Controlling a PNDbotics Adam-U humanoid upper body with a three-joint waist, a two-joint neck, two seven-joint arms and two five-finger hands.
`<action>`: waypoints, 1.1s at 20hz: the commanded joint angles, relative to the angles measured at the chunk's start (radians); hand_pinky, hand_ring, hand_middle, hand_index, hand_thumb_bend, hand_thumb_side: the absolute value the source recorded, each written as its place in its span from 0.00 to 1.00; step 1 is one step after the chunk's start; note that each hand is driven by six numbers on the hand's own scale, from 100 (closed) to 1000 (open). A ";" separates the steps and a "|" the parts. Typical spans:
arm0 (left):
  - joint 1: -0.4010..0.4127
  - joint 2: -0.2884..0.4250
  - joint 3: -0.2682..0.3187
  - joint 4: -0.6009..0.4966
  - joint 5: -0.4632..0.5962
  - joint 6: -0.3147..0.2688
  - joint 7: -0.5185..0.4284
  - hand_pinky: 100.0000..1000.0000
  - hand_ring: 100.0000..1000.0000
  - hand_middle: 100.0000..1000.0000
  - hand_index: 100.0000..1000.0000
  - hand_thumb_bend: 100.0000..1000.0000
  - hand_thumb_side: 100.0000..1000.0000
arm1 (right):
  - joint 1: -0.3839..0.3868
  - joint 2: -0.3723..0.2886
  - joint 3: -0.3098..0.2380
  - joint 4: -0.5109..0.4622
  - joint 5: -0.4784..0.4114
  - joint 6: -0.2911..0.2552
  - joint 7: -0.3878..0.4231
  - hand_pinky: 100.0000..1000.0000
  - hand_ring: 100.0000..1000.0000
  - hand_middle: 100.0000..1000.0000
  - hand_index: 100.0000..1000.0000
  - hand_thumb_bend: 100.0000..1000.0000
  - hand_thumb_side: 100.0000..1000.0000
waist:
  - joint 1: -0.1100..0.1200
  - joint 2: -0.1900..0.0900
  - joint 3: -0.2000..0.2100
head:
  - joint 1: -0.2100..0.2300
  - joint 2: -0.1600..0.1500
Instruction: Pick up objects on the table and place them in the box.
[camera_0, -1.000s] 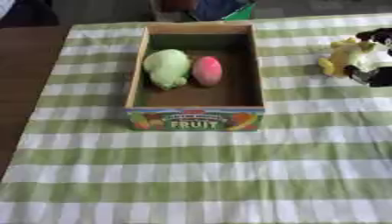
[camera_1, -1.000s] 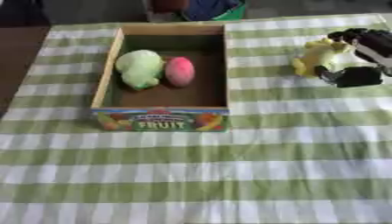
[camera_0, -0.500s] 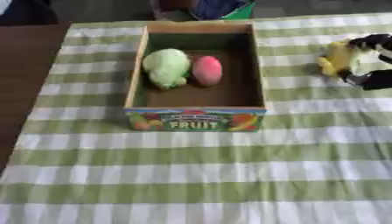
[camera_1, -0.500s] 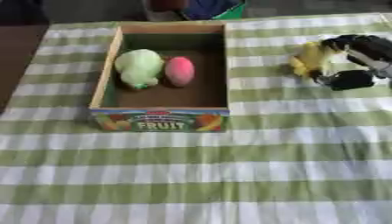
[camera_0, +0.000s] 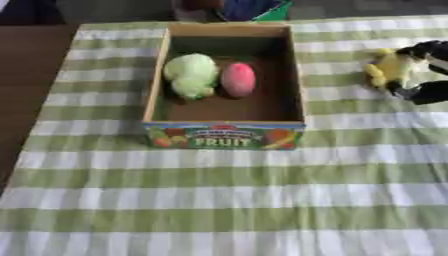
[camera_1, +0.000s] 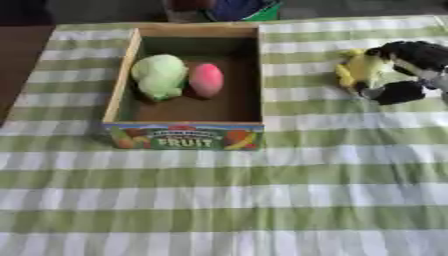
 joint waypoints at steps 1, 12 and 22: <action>-0.014 0.020 0.007 -0.016 0.002 -0.001 0.001 0.48 0.76 0.77 0.94 0.00 0.89 | -0.007 -0.006 0.009 0.020 0.031 0.006 -0.025 0.84 0.86 0.73 0.86 0.01 0.55 | 0.000 -0.014 0.004 | 0.000 -0.004; -0.015 0.019 0.008 -0.016 0.003 -0.001 0.005 0.47 0.76 0.77 0.93 0.00 0.89 | -0.011 0.004 0.015 0.026 0.050 0.031 -0.149 0.78 0.75 0.48 0.65 0.00 0.16 | -0.002 -0.017 0.008 | -0.001 -0.005; -0.009 0.020 0.010 -0.016 0.003 -0.001 0.005 0.47 0.76 0.77 0.93 0.00 0.89 | -0.011 0.009 0.013 -0.021 -0.021 0.076 -0.197 0.76 0.70 0.44 0.60 0.00 0.08 | -0.004 -0.026 0.005 | 0.004 0.002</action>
